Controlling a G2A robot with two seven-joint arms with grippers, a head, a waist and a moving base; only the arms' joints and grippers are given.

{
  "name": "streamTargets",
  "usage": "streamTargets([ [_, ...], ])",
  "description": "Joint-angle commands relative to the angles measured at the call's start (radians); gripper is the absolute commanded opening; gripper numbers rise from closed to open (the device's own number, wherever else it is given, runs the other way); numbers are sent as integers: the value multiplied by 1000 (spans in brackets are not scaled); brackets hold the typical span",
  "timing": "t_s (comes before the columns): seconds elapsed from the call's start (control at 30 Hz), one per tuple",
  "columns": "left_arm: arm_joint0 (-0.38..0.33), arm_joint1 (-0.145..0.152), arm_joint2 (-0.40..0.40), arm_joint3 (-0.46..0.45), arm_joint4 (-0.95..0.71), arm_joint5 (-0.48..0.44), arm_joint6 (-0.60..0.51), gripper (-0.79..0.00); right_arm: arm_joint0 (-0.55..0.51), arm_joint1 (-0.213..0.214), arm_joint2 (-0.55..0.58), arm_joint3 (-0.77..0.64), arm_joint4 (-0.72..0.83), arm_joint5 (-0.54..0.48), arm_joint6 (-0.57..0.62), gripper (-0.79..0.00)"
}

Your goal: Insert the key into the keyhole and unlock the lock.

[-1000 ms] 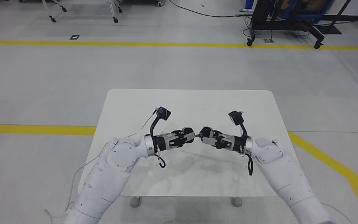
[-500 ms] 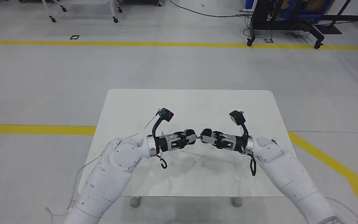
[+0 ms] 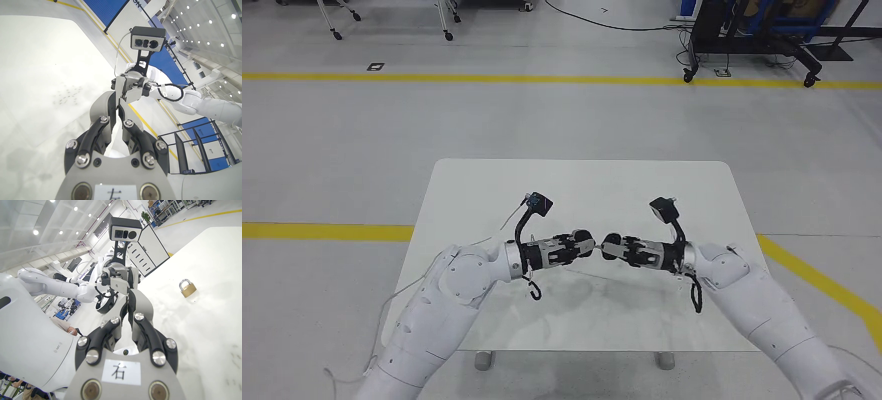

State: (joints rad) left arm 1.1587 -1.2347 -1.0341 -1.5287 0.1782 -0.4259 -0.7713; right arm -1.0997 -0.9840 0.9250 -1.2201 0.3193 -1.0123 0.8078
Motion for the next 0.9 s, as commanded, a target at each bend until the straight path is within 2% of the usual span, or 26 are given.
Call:
streamTargets([
  [0.0,-1,1,2,0,3,1,3,-785,3,3,-5,4,11,0,0,-785],
  [0.07,-1,1,3,1,0,-2,8,-785,7,5,-9,6,20,0,0,-785],
  [0.1,-3,1,-5,1,0,5,33,0,8,6,-8,10,29,0,0,-785],
  [0.43,-1,1,-8,-1,3,8,50,0,6,15,43,72,46,0,-2,-785],
  [0.63,49,14,-64,-87,109,39,148,0,-1,16,61,90,57,0,-4,-785],
  [0.7,79,25,-97,-146,220,93,156,0,-1,16,61,90,57,0,-4,-785],
  [0.87,202,52,-128,-351,696,390,120,0,-1,16,61,90,57,0,-4,-785],
])
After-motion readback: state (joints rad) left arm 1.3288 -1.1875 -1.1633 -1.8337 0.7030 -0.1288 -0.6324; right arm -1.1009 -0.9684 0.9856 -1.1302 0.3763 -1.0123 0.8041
